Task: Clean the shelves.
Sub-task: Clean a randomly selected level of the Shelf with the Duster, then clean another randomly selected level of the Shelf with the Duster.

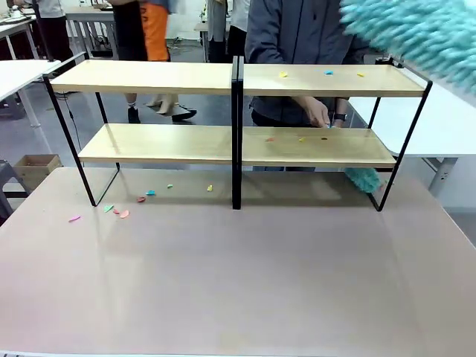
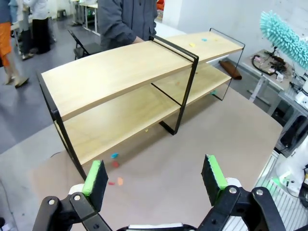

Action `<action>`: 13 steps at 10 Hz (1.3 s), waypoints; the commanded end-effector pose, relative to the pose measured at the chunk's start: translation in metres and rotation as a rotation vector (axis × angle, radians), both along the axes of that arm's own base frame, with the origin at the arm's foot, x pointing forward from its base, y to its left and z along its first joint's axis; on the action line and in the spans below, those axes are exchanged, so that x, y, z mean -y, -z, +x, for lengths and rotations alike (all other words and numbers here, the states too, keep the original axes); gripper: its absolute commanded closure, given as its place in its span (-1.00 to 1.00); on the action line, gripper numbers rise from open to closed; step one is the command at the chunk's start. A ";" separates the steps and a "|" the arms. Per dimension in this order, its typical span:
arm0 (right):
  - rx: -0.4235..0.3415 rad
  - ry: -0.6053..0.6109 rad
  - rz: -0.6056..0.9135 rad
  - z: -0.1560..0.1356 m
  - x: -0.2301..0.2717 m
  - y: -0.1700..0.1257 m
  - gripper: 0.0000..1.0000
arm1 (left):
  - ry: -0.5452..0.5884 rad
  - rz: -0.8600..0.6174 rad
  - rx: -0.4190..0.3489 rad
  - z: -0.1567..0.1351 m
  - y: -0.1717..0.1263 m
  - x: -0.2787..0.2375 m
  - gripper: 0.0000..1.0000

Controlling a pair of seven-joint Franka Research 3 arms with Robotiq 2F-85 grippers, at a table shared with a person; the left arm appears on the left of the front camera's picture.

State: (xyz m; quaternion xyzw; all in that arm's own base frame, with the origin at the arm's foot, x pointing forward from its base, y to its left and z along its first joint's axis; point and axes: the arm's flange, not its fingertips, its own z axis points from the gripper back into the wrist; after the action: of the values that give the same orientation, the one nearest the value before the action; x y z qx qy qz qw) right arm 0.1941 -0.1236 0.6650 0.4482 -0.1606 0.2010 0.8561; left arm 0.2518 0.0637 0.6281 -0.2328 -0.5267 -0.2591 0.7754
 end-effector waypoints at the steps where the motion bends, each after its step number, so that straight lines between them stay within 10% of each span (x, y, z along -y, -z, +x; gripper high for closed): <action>1: -0.051 0.040 -0.022 0.000 0.043 0.004 0.74 | -0.015 0.003 -0.007 -0.002 0.006 0.003 -1.00; 4: 0.100 0.244 0.127 -0.024 0.088 0.026 0.74 | -0.015 0.003 -0.007 -0.002 0.006 0.003 -1.00; 5: -0.022 0.141 0.039 -0.020 0.075 0.011 0.74 | -0.015 0.003 -0.007 -0.002 0.006 0.003 -1.00; 13: -0.022 0.141 0.039 -0.020 0.075 0.011 0.74 | -0.015 0.003 -0.007 -0.002 0.006 0.003 -1.00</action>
State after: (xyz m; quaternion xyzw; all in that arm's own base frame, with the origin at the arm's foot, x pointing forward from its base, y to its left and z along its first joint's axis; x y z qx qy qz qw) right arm 0.1763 -0.1947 0.6497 0.4544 -0.1829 0.1225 0.8632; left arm 0.2519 0.0635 0.6281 -0.2329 -0.5266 -0.2593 0.7754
